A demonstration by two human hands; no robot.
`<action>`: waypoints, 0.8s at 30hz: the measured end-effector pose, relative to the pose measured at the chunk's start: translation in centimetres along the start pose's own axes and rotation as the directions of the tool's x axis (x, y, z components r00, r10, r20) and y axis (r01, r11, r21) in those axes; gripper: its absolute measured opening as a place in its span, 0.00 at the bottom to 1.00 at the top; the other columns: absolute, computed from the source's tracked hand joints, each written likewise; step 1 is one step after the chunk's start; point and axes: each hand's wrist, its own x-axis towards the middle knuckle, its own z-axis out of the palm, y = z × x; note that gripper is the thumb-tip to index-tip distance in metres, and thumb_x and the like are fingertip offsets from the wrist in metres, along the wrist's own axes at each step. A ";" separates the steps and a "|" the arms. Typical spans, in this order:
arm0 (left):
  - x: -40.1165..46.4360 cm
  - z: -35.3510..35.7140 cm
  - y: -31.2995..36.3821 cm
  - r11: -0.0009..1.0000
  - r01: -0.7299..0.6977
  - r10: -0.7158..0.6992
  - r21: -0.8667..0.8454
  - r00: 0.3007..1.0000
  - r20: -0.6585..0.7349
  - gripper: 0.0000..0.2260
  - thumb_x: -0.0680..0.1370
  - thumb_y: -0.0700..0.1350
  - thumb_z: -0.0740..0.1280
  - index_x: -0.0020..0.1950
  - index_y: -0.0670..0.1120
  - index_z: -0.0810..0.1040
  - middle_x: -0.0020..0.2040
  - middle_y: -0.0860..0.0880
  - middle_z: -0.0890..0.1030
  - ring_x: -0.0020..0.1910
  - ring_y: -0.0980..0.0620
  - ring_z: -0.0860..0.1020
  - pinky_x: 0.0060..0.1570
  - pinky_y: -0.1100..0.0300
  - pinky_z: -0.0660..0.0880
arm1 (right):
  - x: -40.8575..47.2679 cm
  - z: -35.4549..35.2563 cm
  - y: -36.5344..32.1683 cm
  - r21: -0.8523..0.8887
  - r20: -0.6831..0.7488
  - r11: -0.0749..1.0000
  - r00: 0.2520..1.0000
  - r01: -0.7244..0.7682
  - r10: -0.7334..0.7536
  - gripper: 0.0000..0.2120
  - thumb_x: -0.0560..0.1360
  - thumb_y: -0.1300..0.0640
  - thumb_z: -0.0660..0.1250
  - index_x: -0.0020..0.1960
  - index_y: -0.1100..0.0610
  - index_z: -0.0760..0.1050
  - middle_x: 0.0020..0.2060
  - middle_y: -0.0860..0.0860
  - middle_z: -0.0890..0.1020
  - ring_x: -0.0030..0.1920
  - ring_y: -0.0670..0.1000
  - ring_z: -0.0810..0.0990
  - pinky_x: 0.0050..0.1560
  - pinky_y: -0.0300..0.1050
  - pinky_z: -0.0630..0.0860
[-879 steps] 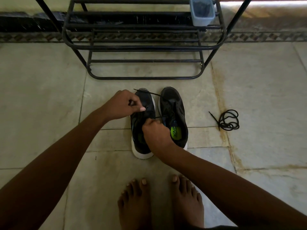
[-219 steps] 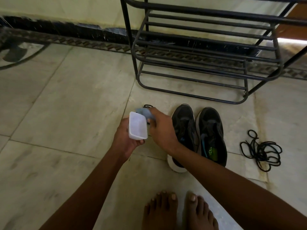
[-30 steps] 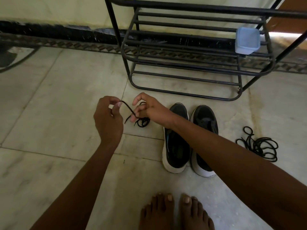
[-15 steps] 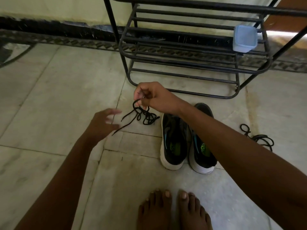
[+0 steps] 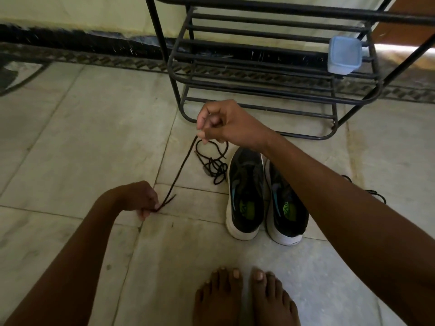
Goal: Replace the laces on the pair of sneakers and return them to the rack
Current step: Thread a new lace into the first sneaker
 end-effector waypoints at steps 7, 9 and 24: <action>-3.0 0.7 5.9 0.598 -0.525 0.521 -0.605 0.829 -0.204 0.26 0.79 0.35 0.69 0.75 0.46 0.69 0.69 0.45 0.79 0.70 0.50 0.76 0.65 0.55 0.76 | -0.1 1.8 -0.4 -0.019 0.100 1.000 0.995 0.020 -0.018 0.05 0.77 0.67 0.70 0.51 0.68 0.78 0.37 0.58 0.84 0.29 0.41 0.77 0.31 0.34 0.69; -2.9 0.7 6.0 0.551 -0.532 0.569 -0.643 0.803 -0.177 0.20 0.80 0.43 0.69 0.72 0.43 0.75 0.60 0.42 0.83 0.65 0.46 0.80 0.65 0.51 0.76 | -0.3 1.4 -0.5 -0.020 0.071 1.000 0.997 0.010 -0.009 0.06 0.78 0.66 0.71 0.52 0.67 0.78 0.37 0.59 0.85 0.29 0.44 0.77 0.31 0.35 0.69; -7.5 -3.1 11.3 0.811 -0.520 0.539 -0.266 0.842 -0.001 0.20 0.78 0.46 0.70 0.71 0.48 0.77 0.59 0.50 0.85 0.61 0.53 0.82 0.61 0.58 0.78 | -1.4 0.4 -1.3 0.017 0.117 1.000 0.993 0.025 -0.027 0.06 0.78 0.66 0.71 0.49 0.70 0.77 0.37 0.62 0.85 0.25 0.54 0.73 0.27 0.44 0.68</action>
